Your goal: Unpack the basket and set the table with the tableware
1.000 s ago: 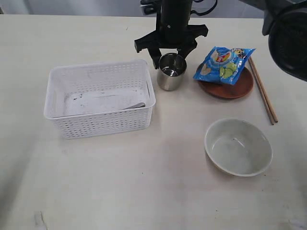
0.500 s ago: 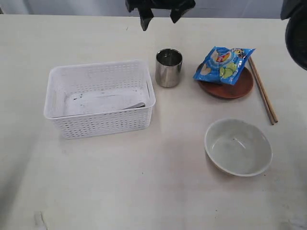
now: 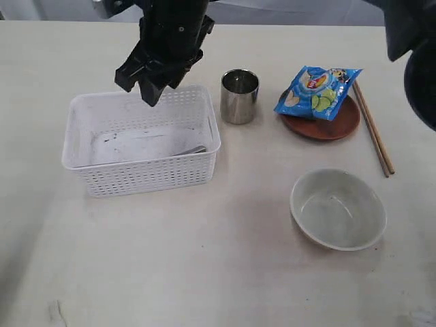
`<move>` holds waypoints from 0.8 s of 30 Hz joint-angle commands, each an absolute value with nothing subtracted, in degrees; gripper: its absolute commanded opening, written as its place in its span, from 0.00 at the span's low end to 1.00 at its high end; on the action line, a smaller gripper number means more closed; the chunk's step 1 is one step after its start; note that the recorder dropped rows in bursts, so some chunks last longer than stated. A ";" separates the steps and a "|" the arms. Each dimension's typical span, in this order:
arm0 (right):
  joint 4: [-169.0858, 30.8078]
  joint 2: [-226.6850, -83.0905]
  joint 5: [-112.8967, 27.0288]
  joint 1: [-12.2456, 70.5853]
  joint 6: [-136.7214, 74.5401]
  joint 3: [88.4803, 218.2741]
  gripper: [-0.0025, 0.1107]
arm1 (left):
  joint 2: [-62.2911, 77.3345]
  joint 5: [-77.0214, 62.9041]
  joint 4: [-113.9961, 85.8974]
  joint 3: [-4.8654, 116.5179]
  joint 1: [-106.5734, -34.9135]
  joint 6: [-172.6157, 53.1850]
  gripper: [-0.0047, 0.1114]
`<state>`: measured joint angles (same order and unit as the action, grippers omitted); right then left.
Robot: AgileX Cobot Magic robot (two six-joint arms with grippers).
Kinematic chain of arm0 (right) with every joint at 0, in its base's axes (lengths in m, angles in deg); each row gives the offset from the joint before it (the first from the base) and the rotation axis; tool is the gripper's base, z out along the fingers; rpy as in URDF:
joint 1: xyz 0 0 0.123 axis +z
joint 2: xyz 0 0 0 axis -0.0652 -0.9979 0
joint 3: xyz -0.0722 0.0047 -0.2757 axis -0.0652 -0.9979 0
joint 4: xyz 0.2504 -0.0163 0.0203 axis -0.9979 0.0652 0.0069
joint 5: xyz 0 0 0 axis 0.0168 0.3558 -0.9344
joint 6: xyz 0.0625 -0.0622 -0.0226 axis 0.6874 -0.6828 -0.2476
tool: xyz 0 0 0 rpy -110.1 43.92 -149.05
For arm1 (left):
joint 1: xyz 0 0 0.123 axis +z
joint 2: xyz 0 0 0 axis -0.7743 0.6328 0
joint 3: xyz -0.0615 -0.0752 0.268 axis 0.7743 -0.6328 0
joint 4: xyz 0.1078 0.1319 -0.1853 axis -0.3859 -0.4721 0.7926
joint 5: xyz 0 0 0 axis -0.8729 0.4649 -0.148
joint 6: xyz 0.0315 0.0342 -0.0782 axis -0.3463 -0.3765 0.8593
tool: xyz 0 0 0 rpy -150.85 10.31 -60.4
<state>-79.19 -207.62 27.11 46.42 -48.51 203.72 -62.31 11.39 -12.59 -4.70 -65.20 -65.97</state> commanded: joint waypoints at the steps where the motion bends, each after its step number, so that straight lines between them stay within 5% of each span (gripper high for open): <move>1: -79.29 -207.98 27.03 48.04 -51.77 203.55 0.45 | -62.29 11.44 -12.27 -4.87 -65.53 -65.72 0.04; 24: -79.54 -212.10 25.55 51.88 -55.27 203.55 0.45 | -62.29 11.44 -12.27 -4.87 -65.53 -65.72 0.04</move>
